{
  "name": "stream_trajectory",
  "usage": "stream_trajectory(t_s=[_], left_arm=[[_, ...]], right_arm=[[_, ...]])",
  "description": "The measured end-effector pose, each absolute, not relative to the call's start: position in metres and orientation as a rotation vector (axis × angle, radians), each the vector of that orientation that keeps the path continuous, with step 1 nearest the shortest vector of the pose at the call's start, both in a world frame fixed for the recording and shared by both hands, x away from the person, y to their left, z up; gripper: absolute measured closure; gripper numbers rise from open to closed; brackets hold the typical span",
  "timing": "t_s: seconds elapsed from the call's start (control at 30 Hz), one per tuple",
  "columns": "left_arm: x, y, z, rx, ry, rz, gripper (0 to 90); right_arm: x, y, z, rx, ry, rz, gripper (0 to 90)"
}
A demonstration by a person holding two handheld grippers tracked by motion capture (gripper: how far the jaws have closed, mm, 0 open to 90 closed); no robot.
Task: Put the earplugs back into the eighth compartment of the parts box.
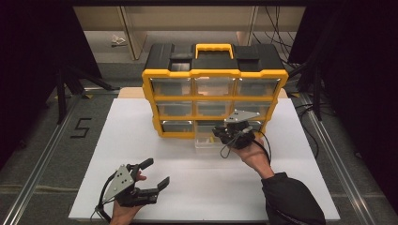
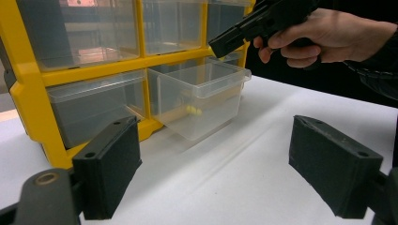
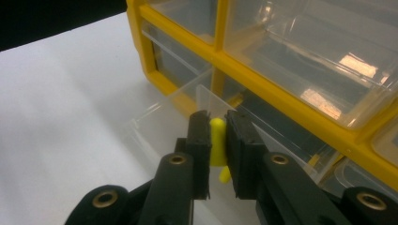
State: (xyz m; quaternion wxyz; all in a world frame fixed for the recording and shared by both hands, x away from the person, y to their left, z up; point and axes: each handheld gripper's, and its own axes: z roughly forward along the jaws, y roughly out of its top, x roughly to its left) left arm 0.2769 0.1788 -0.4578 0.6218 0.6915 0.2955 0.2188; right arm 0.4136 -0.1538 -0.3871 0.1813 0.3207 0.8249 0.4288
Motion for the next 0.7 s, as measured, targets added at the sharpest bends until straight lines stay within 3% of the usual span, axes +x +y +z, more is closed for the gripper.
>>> stream_trajectory(t_s=[0.33, 0.37, 0.7], left_arm=[[0.277, 0.179, -0.458, 1.587, 0.680, 0.502, 16.4], [0.277, 0.179, -0.458, 1.587, 0.680, 0.503, 16.5], [0.277, 0.179, -0.458, 1.587, 0.683, 0.502, 16.4]], right_arm=[[0.417, -0.155, -0.389, 0.942, 2.319, 1.213, 65.0], [0.416, -0.155, -0.388, 0.952, 2.312, 1.219, 58.5], [0.407, -0.156, -0.381, 0.947, 2.287, 1.267, 42.5]])
